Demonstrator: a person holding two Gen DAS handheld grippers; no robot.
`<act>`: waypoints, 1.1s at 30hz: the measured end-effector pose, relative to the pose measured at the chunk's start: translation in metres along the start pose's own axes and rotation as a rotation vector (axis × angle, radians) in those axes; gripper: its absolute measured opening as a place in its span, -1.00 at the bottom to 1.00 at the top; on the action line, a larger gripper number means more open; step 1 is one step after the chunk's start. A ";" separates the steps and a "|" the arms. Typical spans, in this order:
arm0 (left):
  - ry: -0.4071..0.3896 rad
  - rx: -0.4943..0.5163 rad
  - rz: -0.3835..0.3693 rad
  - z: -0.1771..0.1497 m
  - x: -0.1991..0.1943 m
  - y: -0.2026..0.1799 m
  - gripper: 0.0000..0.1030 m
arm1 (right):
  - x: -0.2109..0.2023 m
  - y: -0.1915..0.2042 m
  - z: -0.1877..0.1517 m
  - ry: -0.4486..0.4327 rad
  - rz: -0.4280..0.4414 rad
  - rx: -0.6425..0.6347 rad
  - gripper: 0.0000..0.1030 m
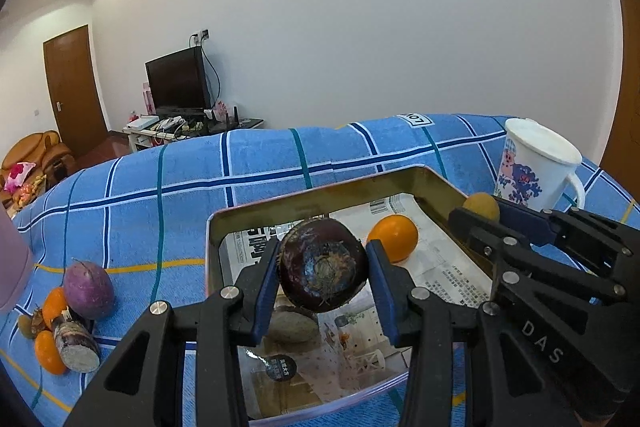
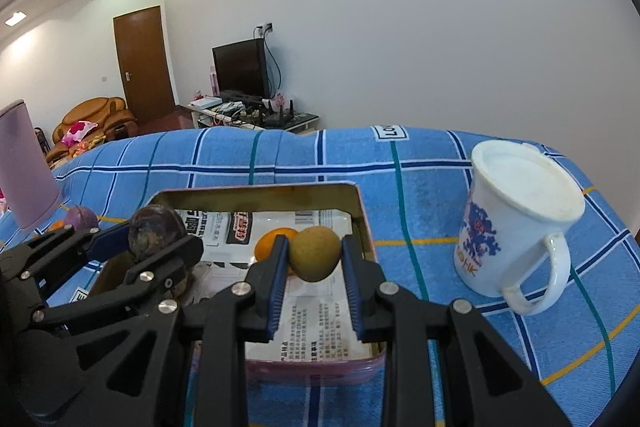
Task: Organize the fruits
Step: 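Lower both fruits into the tin and open both tools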
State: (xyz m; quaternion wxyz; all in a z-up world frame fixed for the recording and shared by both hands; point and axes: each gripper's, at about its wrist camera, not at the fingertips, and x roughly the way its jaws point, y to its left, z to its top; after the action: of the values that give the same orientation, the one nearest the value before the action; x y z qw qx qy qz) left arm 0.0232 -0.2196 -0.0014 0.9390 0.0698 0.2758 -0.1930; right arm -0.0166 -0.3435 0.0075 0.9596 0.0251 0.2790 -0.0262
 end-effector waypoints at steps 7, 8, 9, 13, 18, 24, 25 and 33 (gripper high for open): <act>0.000 -0.008 0.006 -0.001 0.001 0.003 -0.14 | 0.007 -0.002 0.000 0.030 0.029 0.009 -0.42; 0.001 -0.009 0.008 -0.001 0.000 0.003 -0.14 | 0.007 -0.003 0.000 0.035 0.037 0.010 -0.42; 0.003 -0.011 0.010 -0.001 0.000 0.003 -0.14 | 0.008 -0.002 0.000 0.037 0.042 0.011 -0.42; 0.001 -0.016 0.015 -0.001 0.000 0.005 -0.14 | 0.007 -0.002 0.000 0.034 0.052 0.005 -0.42; -0.013 -0.008 0.029 -0.001 -0.002 0.003 -0.13 | 0.000 -0.005 -0.001 -0.010 0.058 0.024 -0.26; -0.031 -0.026 0.058 -0.003 -0.009 0.007 0.50 | -0.026 -0.018 0.001 -0.152 0.001 0.093 0.97; -0.055 -0.025 0.060 -0.003 -0.013 0.006 0.52 | -0.032 -0.019 0.001 -0.185 -0.007 0.101 0.98; -0.057 -0.029 0.081 -0.005 -0.018 0.006 0.55 | -0.036 -0.023 0.003 -0.220 -0.037 0.118 1.00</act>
State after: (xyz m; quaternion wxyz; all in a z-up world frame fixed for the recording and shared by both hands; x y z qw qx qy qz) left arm 0.0091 -0.2068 0.0047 0.9544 0.0618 0.2488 -0.1530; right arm -0.0471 -0.3658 0.0292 0.9807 0.0732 0.1703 -0.0629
